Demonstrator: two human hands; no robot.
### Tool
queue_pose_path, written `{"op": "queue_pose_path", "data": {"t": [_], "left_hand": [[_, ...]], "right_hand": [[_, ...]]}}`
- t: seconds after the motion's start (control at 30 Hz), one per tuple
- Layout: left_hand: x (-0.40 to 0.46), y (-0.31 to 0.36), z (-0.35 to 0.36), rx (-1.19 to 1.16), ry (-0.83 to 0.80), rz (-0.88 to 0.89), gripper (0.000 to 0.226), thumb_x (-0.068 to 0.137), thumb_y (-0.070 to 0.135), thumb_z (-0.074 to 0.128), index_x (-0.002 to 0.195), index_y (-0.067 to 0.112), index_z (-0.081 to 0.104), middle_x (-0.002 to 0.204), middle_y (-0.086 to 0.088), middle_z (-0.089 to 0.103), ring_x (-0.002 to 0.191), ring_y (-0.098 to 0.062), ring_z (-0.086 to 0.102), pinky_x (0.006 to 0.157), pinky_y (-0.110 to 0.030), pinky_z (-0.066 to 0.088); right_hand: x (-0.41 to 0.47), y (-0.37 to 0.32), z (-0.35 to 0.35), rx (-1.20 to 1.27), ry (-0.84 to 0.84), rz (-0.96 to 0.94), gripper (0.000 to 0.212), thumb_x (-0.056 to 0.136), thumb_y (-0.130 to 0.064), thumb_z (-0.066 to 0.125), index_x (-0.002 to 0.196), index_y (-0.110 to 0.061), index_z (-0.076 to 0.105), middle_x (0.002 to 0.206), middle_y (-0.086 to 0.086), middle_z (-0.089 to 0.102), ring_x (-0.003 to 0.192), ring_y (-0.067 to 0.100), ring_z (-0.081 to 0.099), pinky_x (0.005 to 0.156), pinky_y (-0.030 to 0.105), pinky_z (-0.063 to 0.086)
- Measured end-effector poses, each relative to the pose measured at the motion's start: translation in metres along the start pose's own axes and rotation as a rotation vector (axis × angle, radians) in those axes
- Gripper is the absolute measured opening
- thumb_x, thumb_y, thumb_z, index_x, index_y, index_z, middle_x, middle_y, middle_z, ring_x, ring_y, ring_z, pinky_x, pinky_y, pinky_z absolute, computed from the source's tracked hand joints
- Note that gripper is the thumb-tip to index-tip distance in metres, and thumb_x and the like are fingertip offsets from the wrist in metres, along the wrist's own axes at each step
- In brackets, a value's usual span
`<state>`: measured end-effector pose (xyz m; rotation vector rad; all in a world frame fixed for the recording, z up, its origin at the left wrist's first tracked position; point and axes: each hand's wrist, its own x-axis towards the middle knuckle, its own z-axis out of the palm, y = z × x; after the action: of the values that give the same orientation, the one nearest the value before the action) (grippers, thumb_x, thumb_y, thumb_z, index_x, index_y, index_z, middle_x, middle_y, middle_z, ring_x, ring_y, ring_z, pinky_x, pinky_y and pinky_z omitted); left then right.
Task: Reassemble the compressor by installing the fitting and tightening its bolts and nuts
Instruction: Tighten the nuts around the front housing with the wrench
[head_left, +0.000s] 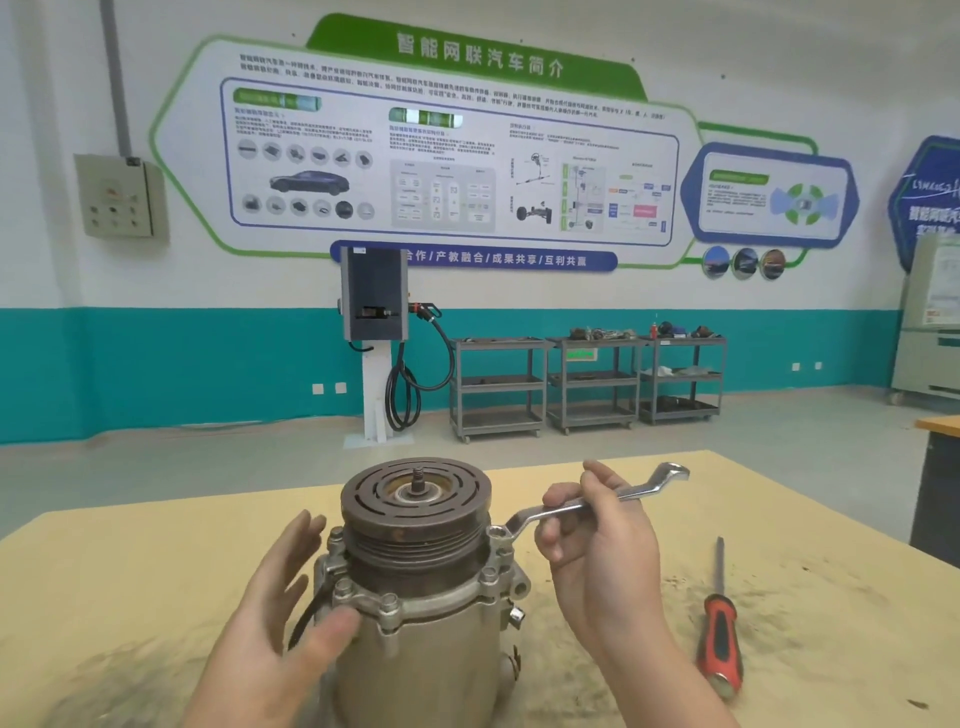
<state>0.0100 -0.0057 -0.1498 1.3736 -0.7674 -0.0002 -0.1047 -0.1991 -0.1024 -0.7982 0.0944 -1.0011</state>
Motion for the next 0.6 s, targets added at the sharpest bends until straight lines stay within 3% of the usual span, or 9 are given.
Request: {"op": "queue_pose_path", "data": {"t": [0.07, 0.23, 0.37, 0.43, 0.53, 0.6], "left_hand": [[-0.001, -0.001, 0.007, 0.001, -0.038, -0.014, 0.111, 0.025, 0.051, 0.083, 0.127, 0.041, 0.039, 0.132, 0.025, 0.048, 0.124, -0.003, 0.05, 0.104, -0.031, 0.036], [-0.005, 0.002, 0.018, 0.104, 0.002, -0.072, 0.136, 0.024, 0.051, 0.081, 0.147, 0.038, 0.027, 0.138, 0.019, 0.045, 0.113, -0.001, 0.055, 0.098, -0.024, 0.038], [-0.002, -0.005, 0.021, 0.128, 0.062, -0.055, 0.113, 0.054, 0.009, 0.091, 0.148, 0.031, 0.032, 0.14, 0.008, 0.048, 0.103, 0.007, 0.055, 0.08, -0.014, 0.041], [0.0, -0.009, 0.022, 0.149, 0.068, -0.016, 0.107, 0.058, 0.0, 0.089, 0.147, 0.028, 0.035, 0.137, 0.007, 0.049, 0.105, 0.005, 0.055, 0.081, -0.016, 0.042], [0.002, -0.008, 0.022, 0.123, 0.04, 0.014, 0.113, 0.043, 0.025, 0.091, 0.141, 0.035, 0.037, 0.127, 0.017, 0.048, 0.108, 0.001, 0.055, 0.088, -0.023, 0.042], [0.002, -0.003, 0.022, 0.103, 0.032, 0.024, 0.12, 0.029, 0.048, 0.077, 0.141, 0.035, 0.037, 0.126, 0.019, 0.048, 0.108, 0.003, 0.055, 0.091, -0.027, 0.043]], "right_hand": [[-0.002, 0.001, -0.003, -0.035, -0.01, -0.007, 0.014, 0.102, -0.002, 0.035, 0.106, -0.011, 0.045, 0.055, 0.01, 0.057, 0.033, 0.016, 0.041, 0.034, 0.019, 0.03], [-0.005, 0.002, -0.007, -0.058, -0.024, -0.013, 0.014, 0.102, -0.002, 0.036, 0.105, -0.012, 0.045, 0.055, 0.008, 0.054, 0.033, 0.016, 0.038, 0.034, 0.018, 0.028], [-0.012, 0.006, -0.005, 0.002, -0.055, -0.013, 0.01, 0.103, -0.011, 0.036, 0.098, -0.012, 0.044, 0.054, 0.008, 0.052, 0.031, 0.017, 0.039, 0.032, 0.018, 0.03], [-0.013, 0.008, -0.005, 0.001, -0.061, -0.051, 0.012, 0.104, -0.014, 0.035, 0.095, -0.011, 0.044, 0.054, 0.009, 0.053, 0.031, 0.018, 0.041, 0.032, 0.019, 0.031], [-0.018, 0.011, -0.004, 0.004, -0.038, -0.12, 0.015, 0.104, -0.016, 0.033, 0.093, -0.012, 0.043, 0.054, 0.01, 0.053, 0.031, 0.019, 0.042, 0.031, 0.02, 0.032], [-0.026, 0.014, -0.002, -0.001, -0.02, -0.24, 0.016, 0.103, -0.017, 0.034, 0.09, -0.015, 0.044, 0.054, 0.012, 0.053, 0.031, 0.022, 0.042, 0.033, 0.021, 0.033]]}}
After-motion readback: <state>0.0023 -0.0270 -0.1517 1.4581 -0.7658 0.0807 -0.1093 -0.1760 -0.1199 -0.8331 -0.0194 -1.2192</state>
